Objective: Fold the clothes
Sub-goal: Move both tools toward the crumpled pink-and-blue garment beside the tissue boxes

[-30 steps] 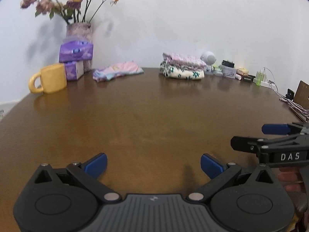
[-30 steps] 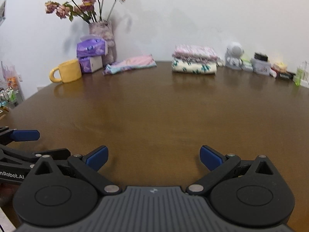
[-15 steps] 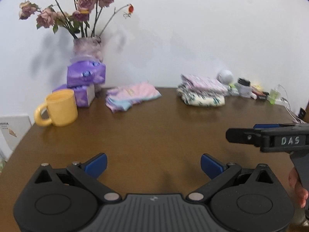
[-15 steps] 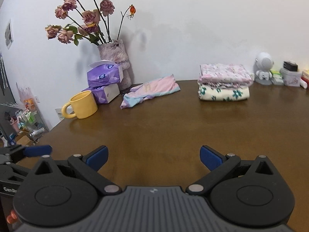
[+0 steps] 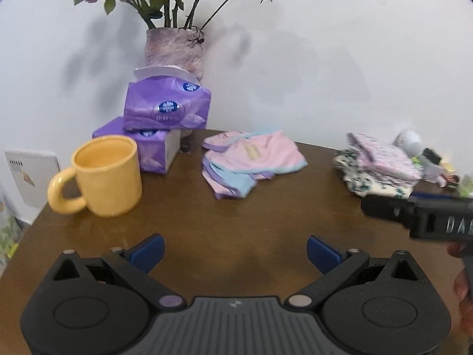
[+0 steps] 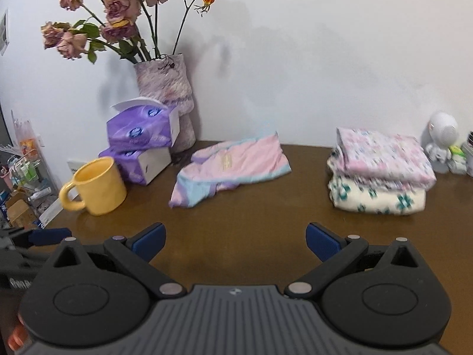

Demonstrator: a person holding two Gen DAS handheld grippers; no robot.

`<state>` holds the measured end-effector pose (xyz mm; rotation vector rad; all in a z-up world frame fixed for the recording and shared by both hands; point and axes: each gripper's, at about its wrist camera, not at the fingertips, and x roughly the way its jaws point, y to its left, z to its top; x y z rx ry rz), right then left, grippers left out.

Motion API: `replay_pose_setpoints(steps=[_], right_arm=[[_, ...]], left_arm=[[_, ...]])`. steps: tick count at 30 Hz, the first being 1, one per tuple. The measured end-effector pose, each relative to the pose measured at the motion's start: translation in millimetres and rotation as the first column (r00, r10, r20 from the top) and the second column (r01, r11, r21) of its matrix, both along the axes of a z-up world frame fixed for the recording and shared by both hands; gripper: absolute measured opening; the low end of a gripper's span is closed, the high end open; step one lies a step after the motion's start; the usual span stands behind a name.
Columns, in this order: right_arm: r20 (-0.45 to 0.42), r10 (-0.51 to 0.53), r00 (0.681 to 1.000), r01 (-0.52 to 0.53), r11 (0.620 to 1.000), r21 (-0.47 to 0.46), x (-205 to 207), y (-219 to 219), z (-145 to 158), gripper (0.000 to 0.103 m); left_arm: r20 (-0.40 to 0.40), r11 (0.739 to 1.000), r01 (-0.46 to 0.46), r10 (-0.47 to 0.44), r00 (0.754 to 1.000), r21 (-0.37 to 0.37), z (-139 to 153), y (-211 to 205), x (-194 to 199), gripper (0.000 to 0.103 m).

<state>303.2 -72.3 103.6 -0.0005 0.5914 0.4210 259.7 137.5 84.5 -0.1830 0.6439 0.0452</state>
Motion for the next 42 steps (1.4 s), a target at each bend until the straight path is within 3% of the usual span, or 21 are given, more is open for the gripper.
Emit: replay_pose_setpoints(steps=[10,13,21,26,29,31,34,36,41,42], right_arm=[[-0.001,0.002,1.0,-0.002,0.997,-0.076,85.6,46.9,-17.1,0.103],[0.0,0.009,1.0,-0.009,0.995,-0.096,104.4,58.1,-24.9,0.103],[-0.033,0.009,0.999,-0.013,0.99,-0.14,151.4,83.8,-48.0,0.103],[-0.077,0.027,0.997,-0.039,0.987,-0.159,176.2,95.5,-62.3,0.098],[-0.102,0.033,0.994,-0.049,0.986,-0.16,189.3,101.6,-70.0,0.089],[-0.125,0.033,0.992,-0.052,0.986,-0.156,196.6,105.1,-75.1,0.077],[-0.162,0.033,0.986,-0.058,0.987,-0.152,207.5,109.2,-82.4,0.062],[-0.187,0.034,0.982,-0.061,0.988,-0.142,214.0,110.1,-86.0,0.052],[-0.203,0.035,0.978,-0.052,0.996,-0.079,217.0,107.2,-85.1,0.018],[-0.2,0.035,0.979,-0.05,0.996,-0.074,216.0,107.1,-84.7,0.013]], left_arm=[[-0.01,0.996,-0.079,0.079,0.997,0.047,-32.1,14.4,66.4,0.1],[-0.005,0.994,-0.085,0.086,0.996,0.074,-43.2,13.9,81.2,0.094],[0.038,0.993,-0.079,0.076,0.996,0.087,-50.2,12.3,111.7,0.092],[0.014,0.994,-0.089,0.088,0.996,0.069,-56.3,17.9,129.5,0.091],[0.006,0.994,-0.106,0.106,0.994,0.019,-59.0,23.9,136.6,0.091],[0.004,0.993,-0.115,0.115,0.993,-0.013,-61.1,27.3,141.5,0.089],[-0.01,0.993,-0.116,0.116,0.993,-0.01,-64.6,26.5,149.5,0.078],[-0.003,0.993,-0.114,0.114,0.993,-0.006,-64.6,25.4,152.0,0.066],[-0.003,0.993,-0.11,0.11,0.994,-0.042,-63.9,26.8,154.5,0.022],[-0.005,0.993,-0.11,0.11,0.994,-0.048,-63.8,27.5,153.9,0.018]])
